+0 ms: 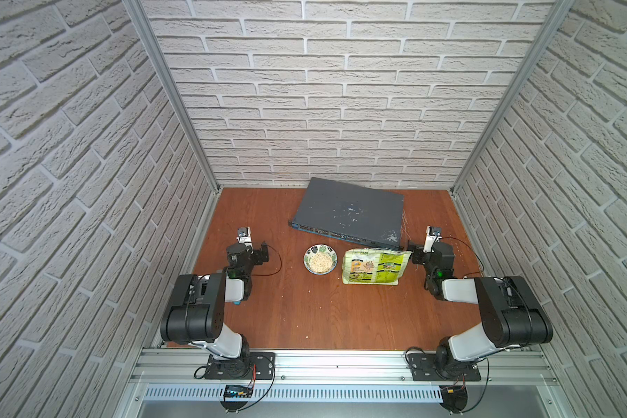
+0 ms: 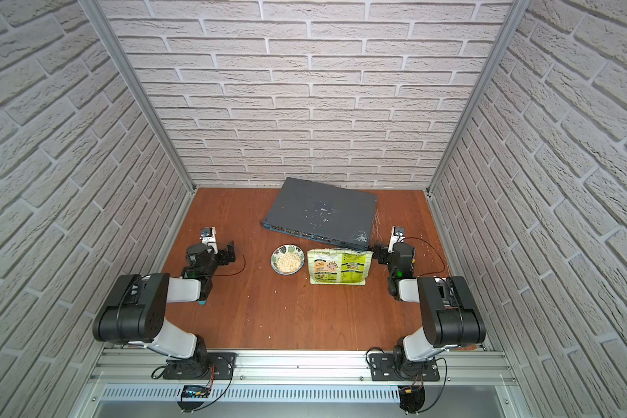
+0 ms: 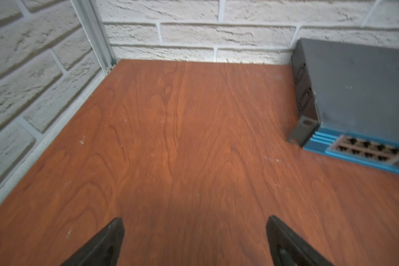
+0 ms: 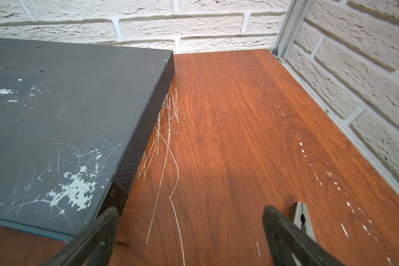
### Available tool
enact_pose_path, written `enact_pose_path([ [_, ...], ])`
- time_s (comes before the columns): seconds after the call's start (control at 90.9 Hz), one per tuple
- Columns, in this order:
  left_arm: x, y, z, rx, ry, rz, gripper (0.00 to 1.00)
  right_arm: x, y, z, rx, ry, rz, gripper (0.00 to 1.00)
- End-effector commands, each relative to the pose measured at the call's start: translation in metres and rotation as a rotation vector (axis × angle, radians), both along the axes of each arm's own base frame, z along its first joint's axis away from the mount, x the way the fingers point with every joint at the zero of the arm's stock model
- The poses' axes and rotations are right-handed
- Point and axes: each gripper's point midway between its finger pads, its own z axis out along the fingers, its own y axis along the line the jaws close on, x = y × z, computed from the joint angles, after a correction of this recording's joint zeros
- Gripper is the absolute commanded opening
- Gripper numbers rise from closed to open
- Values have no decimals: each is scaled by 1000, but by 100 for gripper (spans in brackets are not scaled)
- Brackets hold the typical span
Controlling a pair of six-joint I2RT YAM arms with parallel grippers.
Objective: Pour the oats into the breakfast bowl
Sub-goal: Reset both arms
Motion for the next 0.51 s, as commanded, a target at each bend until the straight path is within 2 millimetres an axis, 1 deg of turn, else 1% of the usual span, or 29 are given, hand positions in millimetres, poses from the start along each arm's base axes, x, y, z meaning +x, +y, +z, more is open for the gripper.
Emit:
enact_pose_path([
  [0.0, 1, 3, 0, -31, -2, 11, 98, 3, -1, 7, -11, -25, -8, 100],
  [0.495, 2, 2, 0, -23, 1, 12, 98, 3, -2, 7, -10, -25, -8, 100],
])
